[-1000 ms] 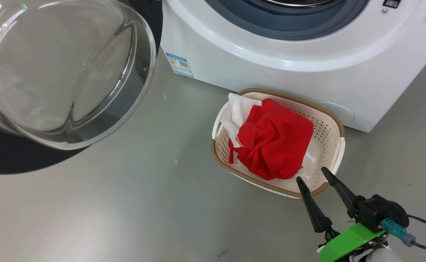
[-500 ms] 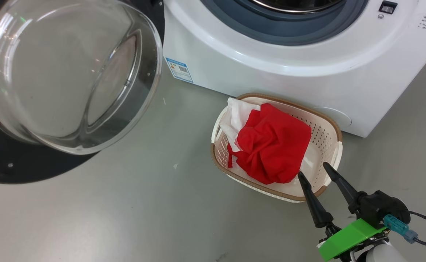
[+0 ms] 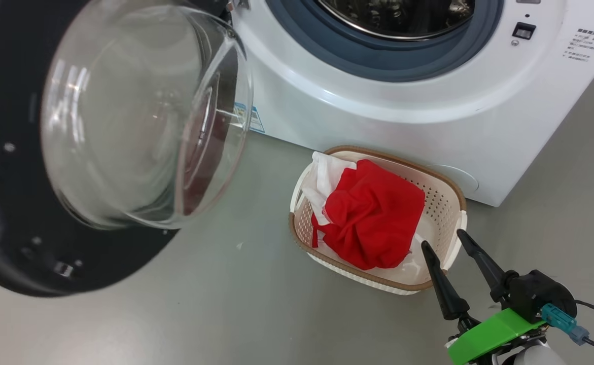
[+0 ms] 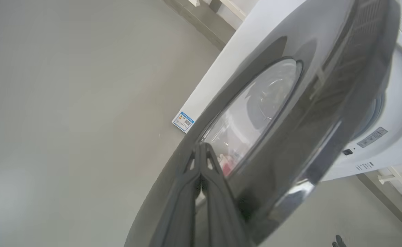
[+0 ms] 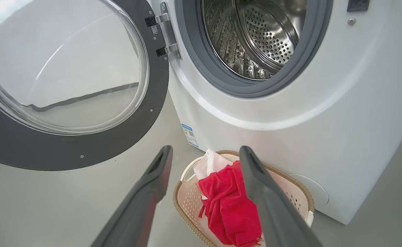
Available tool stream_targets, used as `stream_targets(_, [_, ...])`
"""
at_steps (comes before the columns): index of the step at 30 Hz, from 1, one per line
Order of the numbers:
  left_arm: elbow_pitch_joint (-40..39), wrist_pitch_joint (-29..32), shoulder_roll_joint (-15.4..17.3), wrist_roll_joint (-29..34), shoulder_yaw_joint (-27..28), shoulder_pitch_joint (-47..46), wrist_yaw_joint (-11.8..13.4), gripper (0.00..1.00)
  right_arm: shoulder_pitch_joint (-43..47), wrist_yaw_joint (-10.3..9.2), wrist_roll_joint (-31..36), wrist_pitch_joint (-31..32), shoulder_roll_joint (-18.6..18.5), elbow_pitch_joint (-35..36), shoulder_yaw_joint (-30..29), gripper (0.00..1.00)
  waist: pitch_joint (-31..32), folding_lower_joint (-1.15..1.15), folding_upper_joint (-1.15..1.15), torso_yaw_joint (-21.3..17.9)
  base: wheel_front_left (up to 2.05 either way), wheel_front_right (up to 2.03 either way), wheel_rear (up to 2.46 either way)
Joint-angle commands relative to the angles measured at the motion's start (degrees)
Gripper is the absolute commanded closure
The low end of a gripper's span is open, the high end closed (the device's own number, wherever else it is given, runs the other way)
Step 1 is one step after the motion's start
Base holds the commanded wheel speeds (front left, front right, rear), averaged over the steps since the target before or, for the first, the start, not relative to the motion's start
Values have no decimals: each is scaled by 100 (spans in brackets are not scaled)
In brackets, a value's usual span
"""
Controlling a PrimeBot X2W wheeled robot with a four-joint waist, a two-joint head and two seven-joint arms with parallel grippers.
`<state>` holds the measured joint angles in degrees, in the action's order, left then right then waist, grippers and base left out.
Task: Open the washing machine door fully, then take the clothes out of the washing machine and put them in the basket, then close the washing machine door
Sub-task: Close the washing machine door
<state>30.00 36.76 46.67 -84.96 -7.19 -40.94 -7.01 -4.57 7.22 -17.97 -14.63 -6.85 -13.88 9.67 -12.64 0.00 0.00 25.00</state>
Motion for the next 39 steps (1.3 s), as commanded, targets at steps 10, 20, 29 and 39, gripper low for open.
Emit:
stream_targets(10, [-1277,212,351,-477,156,514,-47,100,99,26,-53,-37,104,186,101,0,212,0,0,-211,0,0,0])
stream_targets(20, [-2350,333,99,-546,51,672,-47,100,253,26,-71,-37,154,256,1,0,321,0,0,-378,0,0,0])
stream_targets(29, [-2890,290,-197,-444,-228,573,-47,100,301,26,-71,-37,197,309,-45,0,352,0,0,-583,0,0,0])
stream_targets(39, [-3202,20,-498,-278,-578,452,-47,100,265,26,-45,-37,246,378,-126,0,286,0,0,-830,0,0,0])
